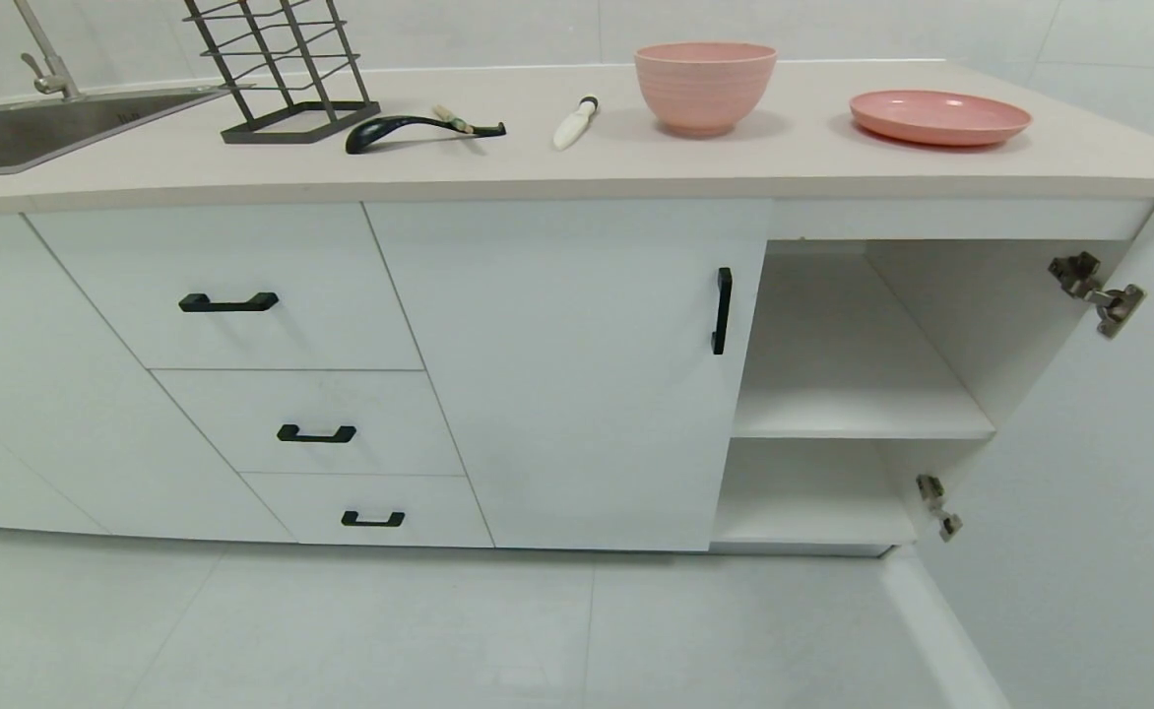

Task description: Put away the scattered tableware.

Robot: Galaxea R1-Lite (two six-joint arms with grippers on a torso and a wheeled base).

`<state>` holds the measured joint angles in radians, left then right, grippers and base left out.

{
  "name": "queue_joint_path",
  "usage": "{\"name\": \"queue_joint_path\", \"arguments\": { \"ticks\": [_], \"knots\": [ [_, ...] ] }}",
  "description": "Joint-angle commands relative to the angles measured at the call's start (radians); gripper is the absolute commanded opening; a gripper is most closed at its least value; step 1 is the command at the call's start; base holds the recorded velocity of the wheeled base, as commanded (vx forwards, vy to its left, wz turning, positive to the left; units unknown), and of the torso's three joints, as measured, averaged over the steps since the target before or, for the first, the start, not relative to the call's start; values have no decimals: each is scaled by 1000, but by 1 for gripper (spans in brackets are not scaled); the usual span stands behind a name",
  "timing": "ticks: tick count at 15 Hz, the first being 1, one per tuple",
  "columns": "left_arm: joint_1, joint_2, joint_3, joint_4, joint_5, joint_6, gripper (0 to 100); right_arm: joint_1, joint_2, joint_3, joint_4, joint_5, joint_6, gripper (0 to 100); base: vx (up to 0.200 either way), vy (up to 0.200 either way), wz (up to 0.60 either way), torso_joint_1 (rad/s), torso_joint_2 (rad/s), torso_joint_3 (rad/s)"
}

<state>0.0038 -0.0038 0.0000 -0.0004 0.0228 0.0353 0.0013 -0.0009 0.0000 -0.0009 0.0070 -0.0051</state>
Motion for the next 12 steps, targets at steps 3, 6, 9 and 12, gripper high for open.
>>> {"name": "queue_joint_path", "arguments": {
  "ticks": [3, 6, 9, 12],
  "knots": [
    [1, 4, 0, -1, 0, 0, 100, 0, 1, 0, 2, 1, -1, 100, 0, 0, -400, 2, 2, 2],
    [1, 4, 0, -1, 5, 1, 100, 0, 1, 0, 1, 1, -1, 100, 67, 0, 0, 1, 1, 1],
    [1, 4, 0, 0, 3, 14, 100, 0, 1, 0, 2, 1, -1, 100, 200, 0, 0, -2, -1, 2],
    [1, 4, 0, -1, 3, 12, 100, 0, 1, 0, 2, 1, -1, 100, 0, 0, 0, 0, 0, 0]
  ]
}}
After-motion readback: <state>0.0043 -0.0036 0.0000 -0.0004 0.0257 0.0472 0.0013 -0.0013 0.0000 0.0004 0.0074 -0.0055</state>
